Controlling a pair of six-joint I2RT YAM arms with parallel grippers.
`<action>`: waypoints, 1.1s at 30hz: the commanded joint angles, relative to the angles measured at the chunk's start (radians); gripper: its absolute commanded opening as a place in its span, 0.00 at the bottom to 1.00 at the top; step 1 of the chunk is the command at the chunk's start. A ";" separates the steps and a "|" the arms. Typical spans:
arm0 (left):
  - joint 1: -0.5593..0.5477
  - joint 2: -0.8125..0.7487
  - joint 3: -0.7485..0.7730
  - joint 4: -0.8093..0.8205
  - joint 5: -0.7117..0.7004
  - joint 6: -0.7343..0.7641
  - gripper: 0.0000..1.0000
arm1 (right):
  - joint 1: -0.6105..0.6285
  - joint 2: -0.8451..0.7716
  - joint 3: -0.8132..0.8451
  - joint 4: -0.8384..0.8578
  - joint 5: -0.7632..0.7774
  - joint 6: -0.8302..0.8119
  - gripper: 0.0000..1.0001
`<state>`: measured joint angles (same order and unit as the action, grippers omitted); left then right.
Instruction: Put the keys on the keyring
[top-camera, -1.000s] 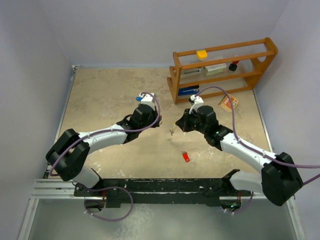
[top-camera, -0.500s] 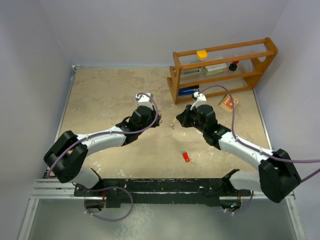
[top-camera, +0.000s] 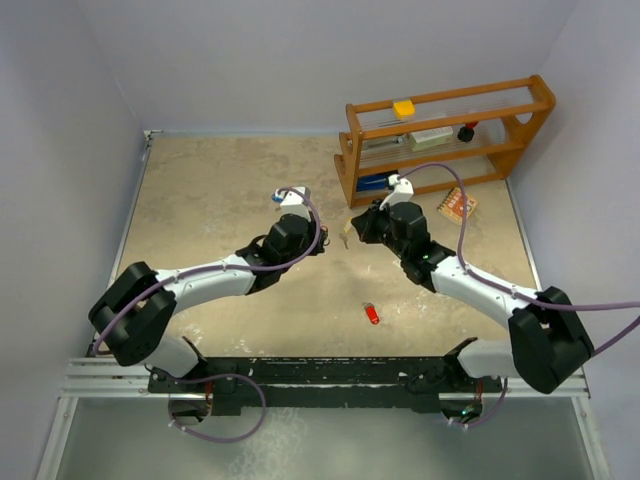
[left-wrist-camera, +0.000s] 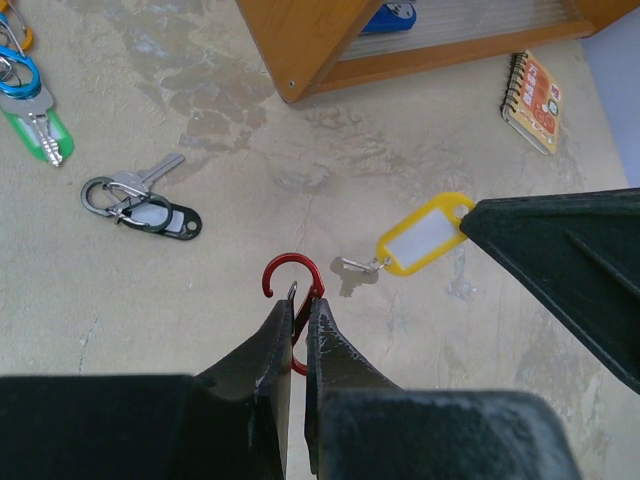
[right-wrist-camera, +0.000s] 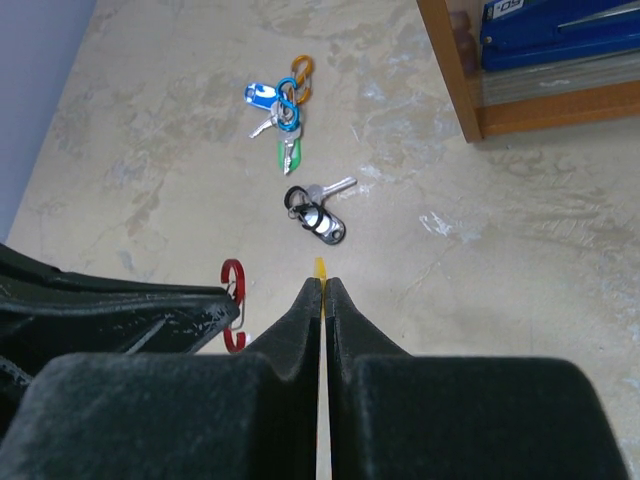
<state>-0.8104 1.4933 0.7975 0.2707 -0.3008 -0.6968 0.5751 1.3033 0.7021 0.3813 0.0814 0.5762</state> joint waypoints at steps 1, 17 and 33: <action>-0.015 0.012 0.053 0.052 -0.032 -0.024 0.00 | -0.001 0.016 0.051 0.081 0.039 0.023 0.00; -0.033 0.061 0.094 0.068 -0.061 -0.041 0.00 | 0.000 0.016 0.055 0.096 0.037 0.041 0.00; -0.043 0.099 0.120 0.084 -0.076 -0.052 0.00 | 0.000 0.008 0.049 0.111 0.018 0.058 0.00</action>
<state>-0.8471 1.5894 0.8734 0.2989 -0.3542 -0.7322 0.5751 1.3354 0.7086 0.4343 0.0929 0.6216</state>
